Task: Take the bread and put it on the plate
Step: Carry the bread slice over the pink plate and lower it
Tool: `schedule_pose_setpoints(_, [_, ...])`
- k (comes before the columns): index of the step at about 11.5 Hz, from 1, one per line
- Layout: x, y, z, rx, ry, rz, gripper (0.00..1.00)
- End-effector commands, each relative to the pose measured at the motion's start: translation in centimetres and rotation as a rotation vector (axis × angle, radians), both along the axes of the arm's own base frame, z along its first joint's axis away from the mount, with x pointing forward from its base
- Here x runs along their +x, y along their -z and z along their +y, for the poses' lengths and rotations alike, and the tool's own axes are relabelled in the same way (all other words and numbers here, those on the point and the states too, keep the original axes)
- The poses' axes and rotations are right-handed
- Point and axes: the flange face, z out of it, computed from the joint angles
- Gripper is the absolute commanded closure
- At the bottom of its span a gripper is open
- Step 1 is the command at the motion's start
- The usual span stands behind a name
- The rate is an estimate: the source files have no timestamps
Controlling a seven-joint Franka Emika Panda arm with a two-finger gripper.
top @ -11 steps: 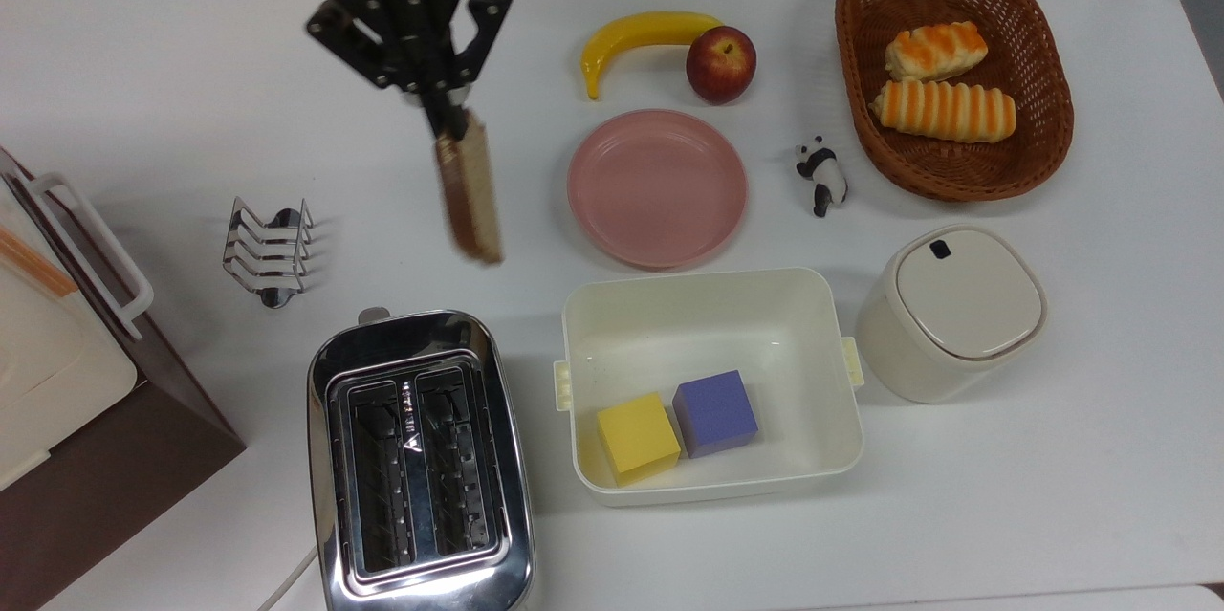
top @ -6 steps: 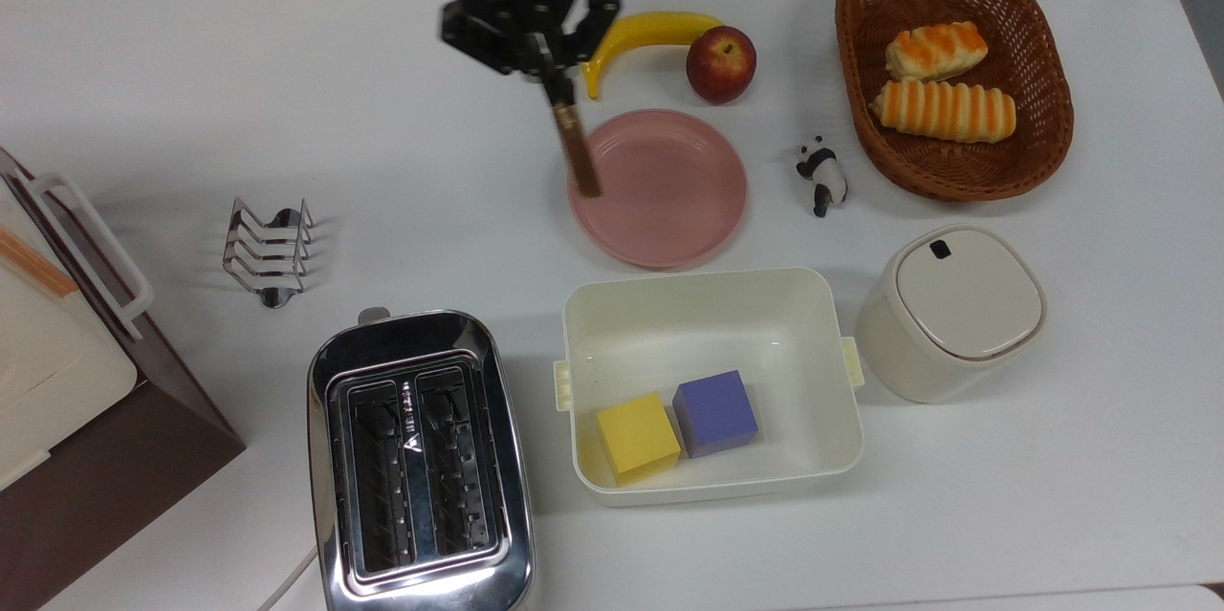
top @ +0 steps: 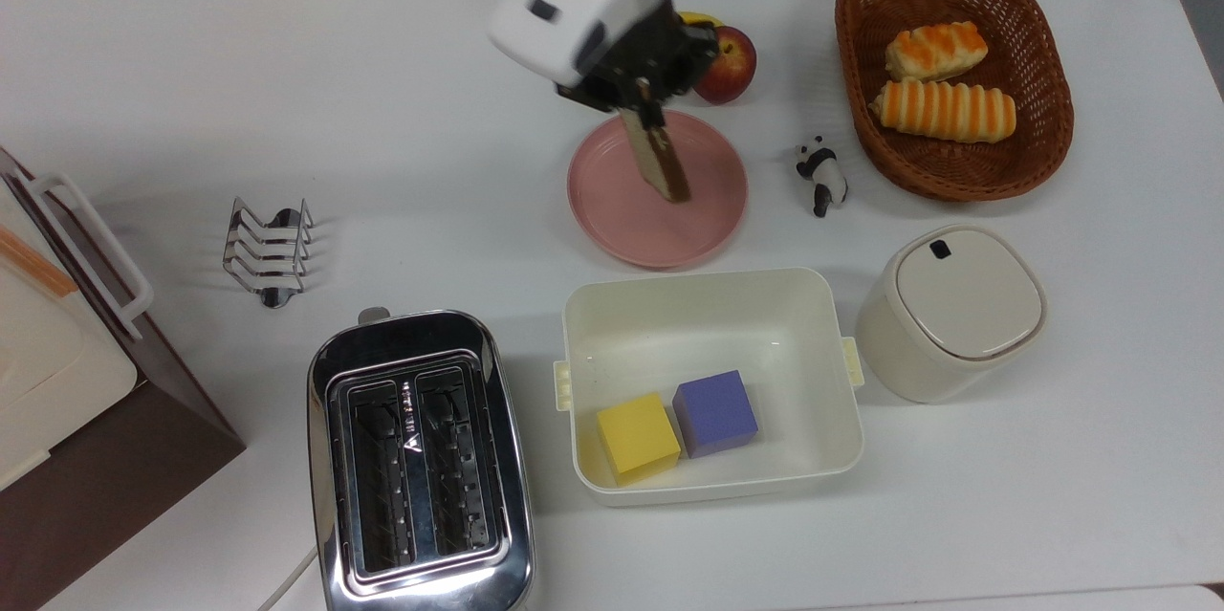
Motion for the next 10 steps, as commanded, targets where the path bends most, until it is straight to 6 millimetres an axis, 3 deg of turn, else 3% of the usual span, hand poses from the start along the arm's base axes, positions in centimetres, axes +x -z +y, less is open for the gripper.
schedule_pose_setpoints(1, [-0.2,3.8,4.7,-0.018,-0.080,0.064,1.00])
schedule_pose_setpoints(3, [-0.9,5.8,6.9,-0.025,-0.123,0.102,1.00])
schedule_pose_setpoints(5, [-1.3,6.7,7.8,-0.029,-0.139,0.120,1.00])
schedule_pose_setpoints(8, [-1.3,8.6,7.7,-0.050,-0.152,0.150,0.91])
schedule_pose_setpoints(10, [-1.2,10.1,6.1,-0.092,-0.188,0.164,0.86])
